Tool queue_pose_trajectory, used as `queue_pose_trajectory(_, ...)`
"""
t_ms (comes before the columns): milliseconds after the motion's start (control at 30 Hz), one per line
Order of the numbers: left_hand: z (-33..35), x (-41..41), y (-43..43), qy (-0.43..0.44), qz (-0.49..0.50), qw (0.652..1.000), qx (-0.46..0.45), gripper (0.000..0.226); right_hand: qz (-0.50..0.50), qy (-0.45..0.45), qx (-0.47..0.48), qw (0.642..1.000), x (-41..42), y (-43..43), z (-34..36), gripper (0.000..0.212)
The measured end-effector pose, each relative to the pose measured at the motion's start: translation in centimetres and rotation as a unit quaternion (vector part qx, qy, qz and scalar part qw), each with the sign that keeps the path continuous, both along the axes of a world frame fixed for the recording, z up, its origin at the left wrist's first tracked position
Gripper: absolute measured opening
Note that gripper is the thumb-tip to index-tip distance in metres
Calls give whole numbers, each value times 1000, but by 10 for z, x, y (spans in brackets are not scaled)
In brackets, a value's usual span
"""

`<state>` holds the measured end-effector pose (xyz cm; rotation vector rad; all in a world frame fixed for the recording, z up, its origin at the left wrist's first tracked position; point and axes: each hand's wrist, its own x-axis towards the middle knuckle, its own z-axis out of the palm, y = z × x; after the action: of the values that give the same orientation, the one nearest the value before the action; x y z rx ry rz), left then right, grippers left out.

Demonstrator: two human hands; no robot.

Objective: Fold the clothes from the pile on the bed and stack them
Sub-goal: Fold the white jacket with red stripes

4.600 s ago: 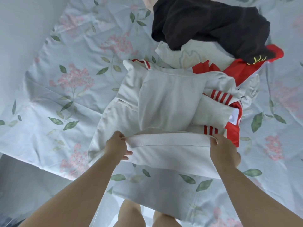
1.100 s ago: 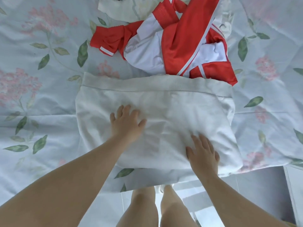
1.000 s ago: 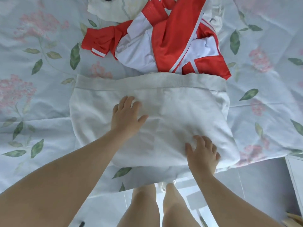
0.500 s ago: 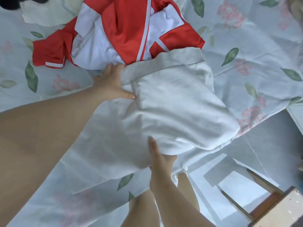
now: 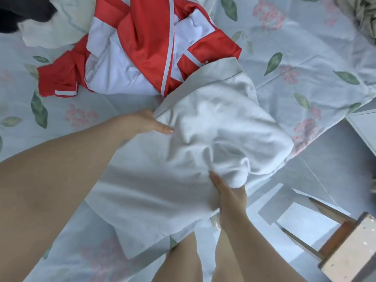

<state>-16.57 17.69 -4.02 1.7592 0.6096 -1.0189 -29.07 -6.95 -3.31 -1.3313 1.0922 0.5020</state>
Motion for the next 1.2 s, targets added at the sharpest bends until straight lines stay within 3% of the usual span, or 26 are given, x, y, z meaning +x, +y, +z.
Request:
queue_pose_trajectory(67, 13, -6, -7, -7, 57, 998, -27, 55, 20, -14, -2, 1000, 11, -17, 14, 69)
queue_pose_trajectory(200, 53, -5, -22, -47, 159, 982, -91, 45, 18, -79, 24, 996, 50, -46, 58, 56)
queue_pose_trajectory(333, 103, 10, -45, -149, 244, 950, -128, 28, 15, -162, 45, 986, 94, -64, 111, 57)
queue_pose_trajectory(433, 146, 19, -61, -234, 301, 913, -146, 6, 32, -228, 40, 972, 123, -75, 155, 45)
queue_pose_trajectory(533, 184, 18, -69, -308, 311, 883, -168, 24, 53, -296, 35, 953, 147, -85, 196, 25)
queue_pose_trajectory(700, 199, -8, -65, -335, 354, 850, -199, 35, 93, -361, 50, 926, 156, -96, 222, 25)
queue_pose_trajectory(800, 165, -49, -60, -254, 341, 887, -178, 66, 168, -307, 20, 937, 139, -105, 195, 25)
queue_pose_trajectory(867, 134, -83, -62, -157, 315, 925, -143, 90, 238, -219, -8, 946, 120, -110, 162, 34)
queue_pose_trajectory(933, 107, -117, -69, -41, 300, 947, -104, 98, 302, -118, -30, 945, 94, -112, 125, 30)
queue_pose_trajectory(1033, 79, -155, -85, 101, 290, 950, -47, 82, 345, 7, -41, 938, 50, -115, 76, 35)
queue_pose_trajectory(1133, 55, -161, -90, 100, 322, 941, -2, 47, 329, 51, -73, 940, 38, -115, 53, 34)
queue_pose_trajectory(1200, 46, -148, -90, 56, 306, 950, 32, 46, 311, 60, -91, 944, 48, -114, 44, 32)
